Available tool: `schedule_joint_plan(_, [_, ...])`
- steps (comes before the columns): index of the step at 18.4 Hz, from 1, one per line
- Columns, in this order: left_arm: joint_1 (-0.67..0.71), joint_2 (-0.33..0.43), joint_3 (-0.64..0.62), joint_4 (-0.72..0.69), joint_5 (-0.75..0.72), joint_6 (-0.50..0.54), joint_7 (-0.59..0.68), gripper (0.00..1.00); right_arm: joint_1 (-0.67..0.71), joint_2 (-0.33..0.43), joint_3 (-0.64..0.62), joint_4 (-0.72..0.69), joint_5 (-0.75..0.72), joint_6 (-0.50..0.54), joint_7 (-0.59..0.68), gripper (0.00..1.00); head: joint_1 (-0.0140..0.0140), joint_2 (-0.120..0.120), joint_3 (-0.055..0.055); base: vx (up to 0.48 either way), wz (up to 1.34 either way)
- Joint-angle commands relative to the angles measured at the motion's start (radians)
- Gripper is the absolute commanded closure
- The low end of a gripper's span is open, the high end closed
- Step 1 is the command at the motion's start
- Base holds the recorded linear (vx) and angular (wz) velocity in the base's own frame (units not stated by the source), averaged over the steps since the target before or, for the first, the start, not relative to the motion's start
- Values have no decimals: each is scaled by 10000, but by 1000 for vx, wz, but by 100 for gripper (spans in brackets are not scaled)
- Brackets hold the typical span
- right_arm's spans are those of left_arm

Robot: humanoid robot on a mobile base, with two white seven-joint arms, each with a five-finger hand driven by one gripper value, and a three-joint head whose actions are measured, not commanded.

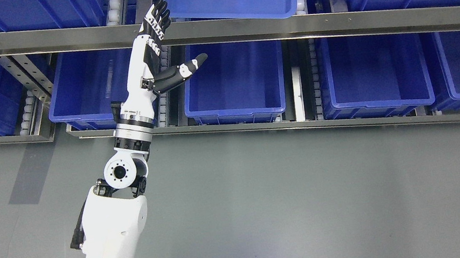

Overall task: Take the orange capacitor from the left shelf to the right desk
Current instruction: 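Reach the left hand into the upper blue bin toward the orange capacitor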

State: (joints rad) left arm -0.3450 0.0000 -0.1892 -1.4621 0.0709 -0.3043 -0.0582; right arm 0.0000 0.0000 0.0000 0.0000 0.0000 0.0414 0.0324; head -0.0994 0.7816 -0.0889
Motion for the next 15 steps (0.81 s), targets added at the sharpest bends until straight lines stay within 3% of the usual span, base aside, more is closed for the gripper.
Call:
schedule_joint_plan(1, [29, 174, 66, 64, -3, 6, 0, 0, -15, -175, -107, -337, 46, 0, -2, 0, 0, 0, 0, 14, -16])
schedule_joint_plan(5, [-108, 174, 82, 308, -3, 113, 0, 0, -15, -175, -107, -337, 46, 0, -2, 0, 0, 0, 0, 12, 33])
schedule_joint_plan(10, [-1822, 174, 358, 2421, -34, 681, -31, 0, -15, -175, -107, -337, 46, 0, -2, 0, 0, 0, 0, 16, -29])
schedule_joint_plan(15, [-2624, 174, -237, 2580, -34, 742, -813, 0, -15, -175, -107, -337, 46, 0, -2, 0, 0, 0, 0, 36, -43])
